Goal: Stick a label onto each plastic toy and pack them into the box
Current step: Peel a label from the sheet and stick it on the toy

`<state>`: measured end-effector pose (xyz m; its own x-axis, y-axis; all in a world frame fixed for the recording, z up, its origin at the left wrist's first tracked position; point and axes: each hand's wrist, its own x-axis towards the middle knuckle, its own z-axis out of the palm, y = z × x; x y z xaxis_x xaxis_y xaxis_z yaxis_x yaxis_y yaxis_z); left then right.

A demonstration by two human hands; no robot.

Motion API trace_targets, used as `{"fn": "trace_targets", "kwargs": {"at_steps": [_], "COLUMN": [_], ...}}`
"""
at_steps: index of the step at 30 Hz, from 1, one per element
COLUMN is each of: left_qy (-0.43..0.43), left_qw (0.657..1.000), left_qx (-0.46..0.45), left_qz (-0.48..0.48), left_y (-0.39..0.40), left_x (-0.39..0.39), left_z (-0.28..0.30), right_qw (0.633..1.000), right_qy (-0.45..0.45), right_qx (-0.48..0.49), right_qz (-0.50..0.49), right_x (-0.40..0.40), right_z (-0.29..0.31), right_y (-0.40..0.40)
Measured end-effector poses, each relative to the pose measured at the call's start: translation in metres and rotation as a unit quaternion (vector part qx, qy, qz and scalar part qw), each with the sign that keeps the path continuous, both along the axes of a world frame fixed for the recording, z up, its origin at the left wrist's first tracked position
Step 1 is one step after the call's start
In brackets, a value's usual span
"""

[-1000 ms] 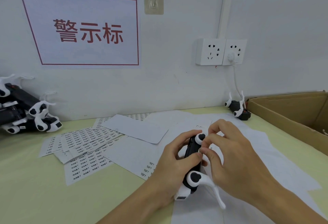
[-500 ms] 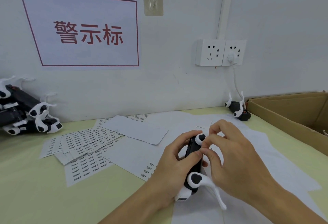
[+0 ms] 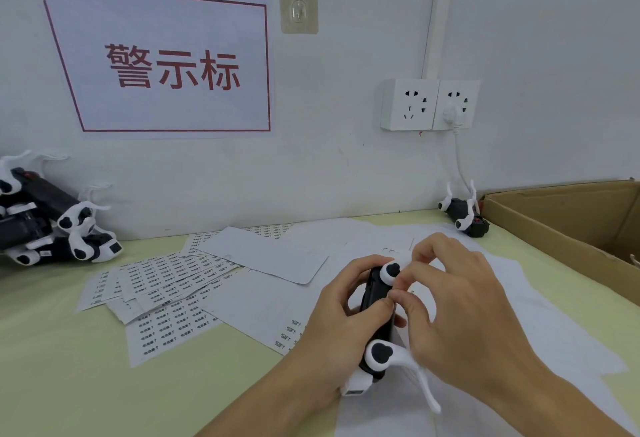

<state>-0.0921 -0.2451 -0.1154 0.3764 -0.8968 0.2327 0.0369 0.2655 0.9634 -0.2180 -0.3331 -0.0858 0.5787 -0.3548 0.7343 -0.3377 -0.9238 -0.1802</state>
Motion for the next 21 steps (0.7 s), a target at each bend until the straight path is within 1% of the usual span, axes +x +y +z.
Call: {"fn": "trace_targets", "kwargs": {"at_steps": [5,15,19,21], "left_qy": [0.008,-0.011,-0.03,-0.03], "left_qw": [1.0,1.0,0.999,0.999], "left_qx": [0.005,0.012,0.016,0.013], "left_qz": [-0.003,0.0,-0.003,-0.006], "left_y": [0.001,0.002,0.003,0.003], "left_x": [-0.002,-0.003,-0.002,-0.002], "left_z": [0.0,0.002,0.003,0.003], "right_qw": [0.999,0.995,0.991,0.987], "right_qy": [0.009,0.03,0.051,0.06], "right_qx": [0.016,0.026,0.062,0.111], "right_qz": [-0.03,-0.089,-0.11,-0.095], "right_x": [0.001,0.003,0.0,-0.002], "right_z": [0.003,0.013,0.008,0.005], "right_y": [0.005,0.013,0.002,-0.005]}}
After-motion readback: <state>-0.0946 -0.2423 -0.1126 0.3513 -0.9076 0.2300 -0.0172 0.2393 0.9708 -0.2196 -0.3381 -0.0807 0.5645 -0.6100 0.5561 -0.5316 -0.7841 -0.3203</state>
